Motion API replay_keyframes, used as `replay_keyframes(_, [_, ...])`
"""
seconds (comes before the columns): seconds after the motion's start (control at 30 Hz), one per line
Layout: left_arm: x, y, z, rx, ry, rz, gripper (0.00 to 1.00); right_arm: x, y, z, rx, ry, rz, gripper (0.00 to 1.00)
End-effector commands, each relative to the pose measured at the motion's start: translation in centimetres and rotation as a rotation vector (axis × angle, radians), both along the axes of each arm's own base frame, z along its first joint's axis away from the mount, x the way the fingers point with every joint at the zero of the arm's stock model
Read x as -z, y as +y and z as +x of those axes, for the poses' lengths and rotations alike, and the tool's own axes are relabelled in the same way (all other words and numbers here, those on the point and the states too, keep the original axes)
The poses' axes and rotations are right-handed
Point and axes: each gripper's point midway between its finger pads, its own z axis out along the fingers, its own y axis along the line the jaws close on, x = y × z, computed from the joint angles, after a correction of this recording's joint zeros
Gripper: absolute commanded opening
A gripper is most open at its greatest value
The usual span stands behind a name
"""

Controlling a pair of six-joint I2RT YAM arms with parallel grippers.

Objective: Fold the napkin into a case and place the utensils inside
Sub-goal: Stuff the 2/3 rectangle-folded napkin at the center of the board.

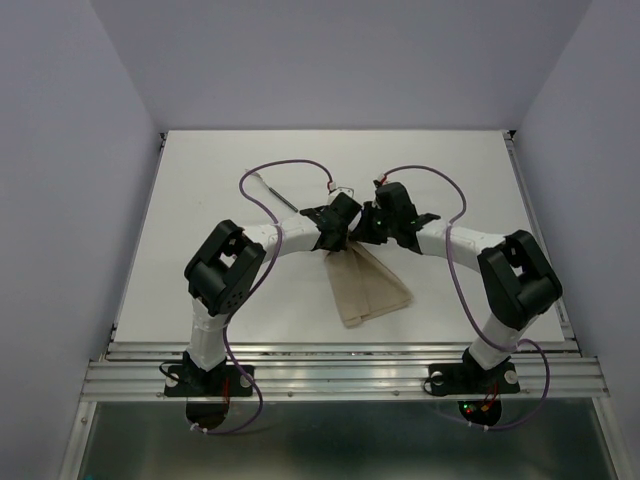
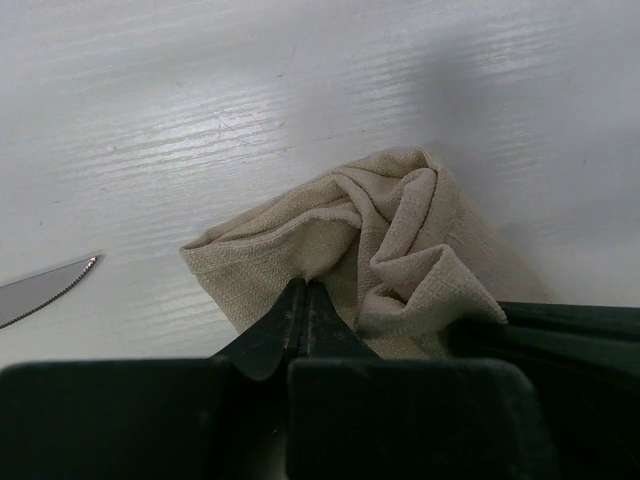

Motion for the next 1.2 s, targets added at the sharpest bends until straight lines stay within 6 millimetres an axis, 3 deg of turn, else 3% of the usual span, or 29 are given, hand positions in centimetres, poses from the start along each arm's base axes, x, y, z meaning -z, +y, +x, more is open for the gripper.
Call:
replay_keyframes(0.0, [-1.3,-0.7,0.8,-0.016,-0.019,-0.031,0.0,-2.3,1.7,1.2,0.04,-0.053,0.066,0.01])
replay_keyframes(0.3, [-0.9,-0.6,0.7,-0.023,-0.003,-0.046,0.0,-1.5,1.6,0.2,0.101,-0.004,0.075,0.01])
replay_keyframes(0.53, [-1.0,-0.7,0.5,-0.02,0.003,-0.058,0.0,-0.9,3.1,0.4,0.112,0.015,0.061,0.01])
replay_keyframes(0.67, [-1.2,-0.7,0.3,-0.02,0.006,-0.069,0.0,0.5,3.2,0.1,0.141,0.053,0.021,0.01])
replay_keyframes(0.93, [-0.7,0.4,-0.1,-0.036,0.03,-0.08,0.0,-0.1,-0.2,1.3,0.296,0.006,-0.026,0.01])
replay_keyframes(1.17, [-0.6,-0.4,-0.2,-0.04,0.055,-0.12,0.0,0.1,-2.6,2.6,0.388,0.002,-0.042,0.01])
